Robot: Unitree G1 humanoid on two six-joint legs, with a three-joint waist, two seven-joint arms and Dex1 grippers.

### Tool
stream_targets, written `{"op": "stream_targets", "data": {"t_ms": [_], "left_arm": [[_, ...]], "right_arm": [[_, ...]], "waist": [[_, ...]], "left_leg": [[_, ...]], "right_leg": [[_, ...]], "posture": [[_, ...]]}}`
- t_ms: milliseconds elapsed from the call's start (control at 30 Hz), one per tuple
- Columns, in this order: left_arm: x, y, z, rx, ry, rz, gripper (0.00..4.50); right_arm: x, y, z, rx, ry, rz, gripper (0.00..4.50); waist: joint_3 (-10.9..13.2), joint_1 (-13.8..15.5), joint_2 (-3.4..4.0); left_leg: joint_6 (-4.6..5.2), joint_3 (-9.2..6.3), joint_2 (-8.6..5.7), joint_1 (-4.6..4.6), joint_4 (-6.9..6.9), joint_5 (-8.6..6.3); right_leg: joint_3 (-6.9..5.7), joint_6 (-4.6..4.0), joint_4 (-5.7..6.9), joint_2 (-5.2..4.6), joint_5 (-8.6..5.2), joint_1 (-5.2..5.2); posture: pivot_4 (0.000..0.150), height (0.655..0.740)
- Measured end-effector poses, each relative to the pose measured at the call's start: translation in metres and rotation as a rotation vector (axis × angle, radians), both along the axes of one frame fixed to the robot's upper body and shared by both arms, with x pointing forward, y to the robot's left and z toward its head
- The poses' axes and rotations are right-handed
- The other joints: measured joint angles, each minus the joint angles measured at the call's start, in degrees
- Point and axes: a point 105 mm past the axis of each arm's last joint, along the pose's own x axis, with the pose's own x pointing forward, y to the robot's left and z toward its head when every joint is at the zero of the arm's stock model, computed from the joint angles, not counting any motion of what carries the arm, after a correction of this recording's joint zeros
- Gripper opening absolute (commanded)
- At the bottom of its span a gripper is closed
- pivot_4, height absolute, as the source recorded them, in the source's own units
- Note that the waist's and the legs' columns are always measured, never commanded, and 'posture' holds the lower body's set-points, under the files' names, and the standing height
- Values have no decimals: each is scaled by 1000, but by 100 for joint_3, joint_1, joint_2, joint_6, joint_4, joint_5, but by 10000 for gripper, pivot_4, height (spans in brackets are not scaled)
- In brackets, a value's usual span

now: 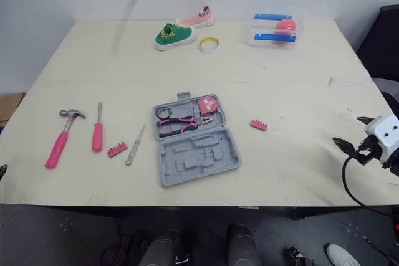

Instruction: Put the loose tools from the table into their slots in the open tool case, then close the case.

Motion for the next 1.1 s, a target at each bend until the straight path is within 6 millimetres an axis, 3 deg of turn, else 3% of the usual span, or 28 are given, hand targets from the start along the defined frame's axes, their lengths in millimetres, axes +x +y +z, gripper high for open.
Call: {"op": "stream_targets", "data": {"t_ms": [67, 233, 333, 467, 600, 700, 733, 933, 967, 1100], "left_arm": [[0, -3, -1, -22, 1, -13, 44377], [13, -57, 0, -164, -12, -256, 44377], [15, -71, 6, -158, 7, -315, 44377], [36, -118, 12, -151, -4, -459, 44377], [54, -156, 18, -162, -4, -547, 44377], [71, -211, 23, -165, -2, -695, 36054], [74, -228, 22, -172, 13, -734, 31108], [92, -267, 7, -176, 114, -772, 3087], [94, -274, 4, -173, 130, -787, 564], [96, -287, -13, -160, 212, -810, 564]], "right_arm": [[1, 1, 0, 4, -1, 1, 45000], [18, 30, 13, 53, -43, 97, 45000], [21, 40, 21, 81, -43, 138, 45000], [29, 90, 24, 148, 7, 323, 45000], [34, 116, 26, 150, 37, 401, 45000], [42, 152, 27, 166, 46, 502, 36826], [42, 160, 25, 165, 59, 534, 31350], [46, 188, 15, 116, 111, 621, 1092], [48, 196, 14, 100, 113, 642, 84], [53, 206, 5, 80, 141, 660, 84]], "waist": [[0, -6, 0], [1, -38, -1], [1, -33, -1], [1, -24, -1], [0, 40, -1], [0, 60, -2], [0, 71, -2], [1, 64, -2], [1, 51, -2], [1, 53, -2]], "left_leg": [[0, 1, 0, -1, 0, 0], [-3, 7, 3, 3, 8, -1], [-25, 11, 4, 3, 5, 5], [-3, 12, 4, 2, 21, -5], [-17, 15, 2, 3, 21, 1], [-19, 16, 0, 0, 31, 4], [-18, 16, -2, -1, 30, 5], [23, 29, -4, -5, 37, 16], [25, 40, -3, 0, 37, 16], [28, 49, 0, 0, 37, 14]], "right_leg": [[1, 0, 0, 1, 0, -1], [14, 1, 8, 2, 1, -1], [13, -1, 5, 5, -1, -1], [19, 5, 11, 3, 4, 4], [21, 6, 10, 5, 4, 2], [23, 9, 15, 6, 6, 4], [22, 9, 15, 6, 6, 4], [9, 20, 17, 22, 12, 3], [9, 29, 16, 23, 17, 3], [13, 34, 17, 26, 21, -1]], "posture": [[1500, 7400], [1500, 7400], [1500, 7400], [1500, 7400], [1500, 7400], [1500, 7400], [1500, 7400], [1500, 7400], [1500, 7400], [1500, 7400]]}}
